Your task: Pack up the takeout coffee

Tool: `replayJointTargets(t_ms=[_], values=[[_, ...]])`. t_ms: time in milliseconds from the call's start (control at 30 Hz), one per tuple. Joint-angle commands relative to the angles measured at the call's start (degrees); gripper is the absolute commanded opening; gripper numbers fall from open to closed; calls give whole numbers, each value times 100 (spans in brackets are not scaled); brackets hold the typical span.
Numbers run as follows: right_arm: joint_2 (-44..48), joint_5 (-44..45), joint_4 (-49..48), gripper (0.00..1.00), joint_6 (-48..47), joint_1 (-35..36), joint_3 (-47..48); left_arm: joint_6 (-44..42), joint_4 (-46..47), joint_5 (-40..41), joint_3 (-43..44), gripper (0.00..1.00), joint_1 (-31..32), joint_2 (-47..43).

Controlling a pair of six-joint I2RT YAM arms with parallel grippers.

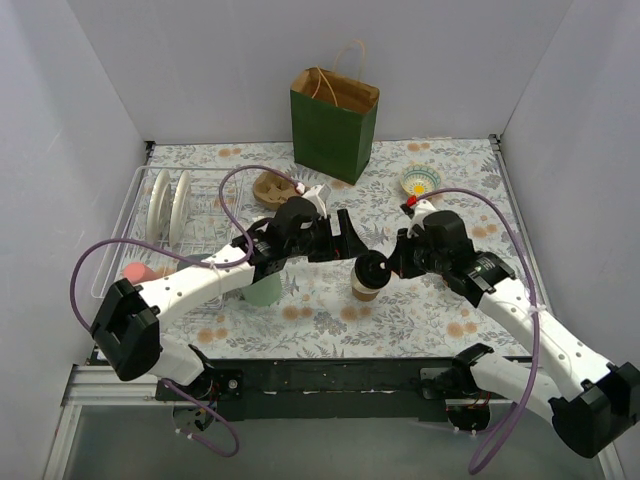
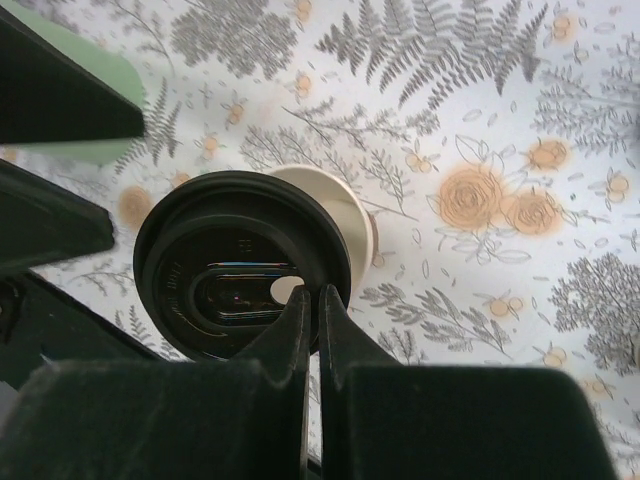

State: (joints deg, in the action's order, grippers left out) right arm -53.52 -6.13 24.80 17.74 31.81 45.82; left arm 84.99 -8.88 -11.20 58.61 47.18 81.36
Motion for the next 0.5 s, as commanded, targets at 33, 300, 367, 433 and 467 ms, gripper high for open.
replayJointTargets(t_ms=[33,300,367,433,467], values=[[-491,830,877,1,-69,316,760,-808,-877,1433,748,85,-86,-200],[-1143,1773,1335,1,125,905,1253,-1142,-1651,2473,1038,86,-218,-612],[-1362,1834,1309,1,133,967,1254,-1204,-1800,2544,1065,87,-288,-866],[-1547,1852,1256,1,151,1002,1227,-1152,-1862,2588,969,87,-306,-1104],[-1609,1905,1247,1,177,1046,1236,-1099,-1862,2597,907,87,-314,-1236]])
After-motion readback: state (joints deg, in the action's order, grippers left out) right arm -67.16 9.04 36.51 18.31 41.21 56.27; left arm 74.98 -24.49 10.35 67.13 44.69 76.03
